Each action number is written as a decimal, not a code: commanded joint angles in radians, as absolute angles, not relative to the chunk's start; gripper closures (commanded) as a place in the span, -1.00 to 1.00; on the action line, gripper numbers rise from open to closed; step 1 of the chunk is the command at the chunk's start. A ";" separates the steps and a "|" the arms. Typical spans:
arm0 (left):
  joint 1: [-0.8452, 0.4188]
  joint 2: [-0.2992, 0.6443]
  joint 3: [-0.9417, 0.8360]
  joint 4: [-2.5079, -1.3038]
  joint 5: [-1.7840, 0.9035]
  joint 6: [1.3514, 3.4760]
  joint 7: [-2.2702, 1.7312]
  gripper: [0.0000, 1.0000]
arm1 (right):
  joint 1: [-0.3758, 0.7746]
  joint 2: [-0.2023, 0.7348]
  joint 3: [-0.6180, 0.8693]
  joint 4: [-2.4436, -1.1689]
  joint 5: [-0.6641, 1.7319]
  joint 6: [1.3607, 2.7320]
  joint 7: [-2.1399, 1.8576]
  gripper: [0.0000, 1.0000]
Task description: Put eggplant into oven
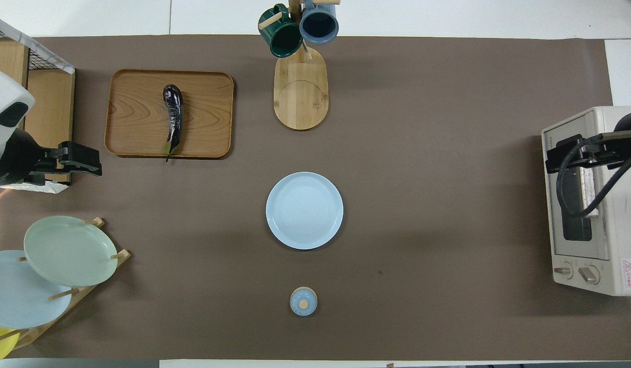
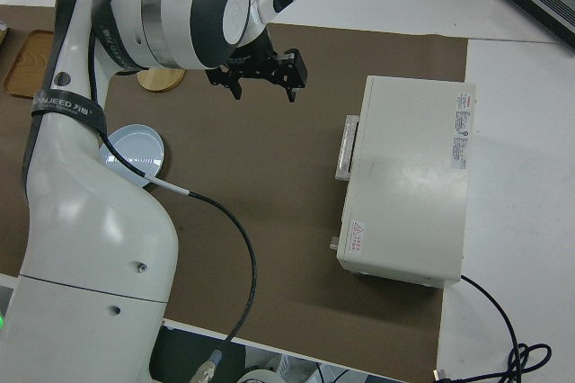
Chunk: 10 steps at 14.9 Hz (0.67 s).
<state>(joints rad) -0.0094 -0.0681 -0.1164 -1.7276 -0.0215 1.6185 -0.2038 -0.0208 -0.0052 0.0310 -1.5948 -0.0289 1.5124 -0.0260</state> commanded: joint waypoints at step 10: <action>0.002 -0.091 -0.124 -1.752 -0.040 1.663 -0.215 -1.00 | -0.026 -0.017 0.045 -1.611 -0.029 1.526 -0.041 -1.00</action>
<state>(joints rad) -0.0094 -0.0683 -0.1170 -1.7276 -0.0226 1.6337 -0.2056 -0.0198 -0.0052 0.0365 -1.5950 -0.0289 1.5124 -0.0264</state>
